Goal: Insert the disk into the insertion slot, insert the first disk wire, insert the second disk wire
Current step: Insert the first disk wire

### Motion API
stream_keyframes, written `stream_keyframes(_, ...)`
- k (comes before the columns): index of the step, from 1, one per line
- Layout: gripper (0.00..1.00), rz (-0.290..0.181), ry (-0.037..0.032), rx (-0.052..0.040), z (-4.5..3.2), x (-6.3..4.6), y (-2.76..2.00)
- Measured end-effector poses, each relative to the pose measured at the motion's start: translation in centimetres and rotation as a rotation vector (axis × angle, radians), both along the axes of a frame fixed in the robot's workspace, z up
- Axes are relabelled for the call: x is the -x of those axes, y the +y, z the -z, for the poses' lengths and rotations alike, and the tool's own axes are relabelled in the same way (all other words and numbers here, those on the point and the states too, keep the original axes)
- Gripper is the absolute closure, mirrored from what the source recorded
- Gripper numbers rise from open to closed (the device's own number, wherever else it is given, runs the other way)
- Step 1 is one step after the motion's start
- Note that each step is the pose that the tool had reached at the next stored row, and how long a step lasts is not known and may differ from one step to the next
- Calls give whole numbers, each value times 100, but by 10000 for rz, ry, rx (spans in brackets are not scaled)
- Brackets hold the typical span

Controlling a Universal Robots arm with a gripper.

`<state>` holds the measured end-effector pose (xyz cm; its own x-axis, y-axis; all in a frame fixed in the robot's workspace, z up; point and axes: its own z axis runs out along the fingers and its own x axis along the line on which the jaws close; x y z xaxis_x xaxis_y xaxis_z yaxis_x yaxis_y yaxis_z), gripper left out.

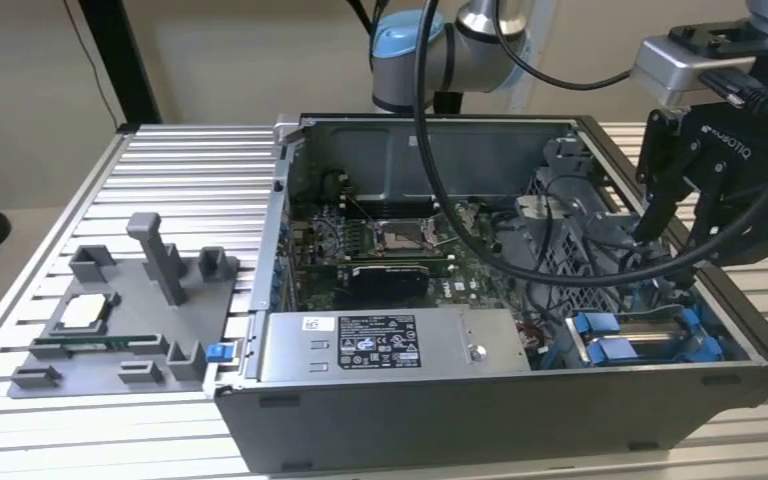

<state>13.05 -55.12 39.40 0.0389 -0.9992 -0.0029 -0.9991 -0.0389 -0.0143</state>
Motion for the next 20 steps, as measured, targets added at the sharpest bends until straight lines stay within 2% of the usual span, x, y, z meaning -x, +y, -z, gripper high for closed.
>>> stream_keyframes(10, 0, -54, -14, 1, 6, 0, -1)
stream_keyframes(14, 0, -77, -29, -44, 6, 4, 0)
stream_keyframes(20, 0, -196, -29, -45, 6, 9, 0)
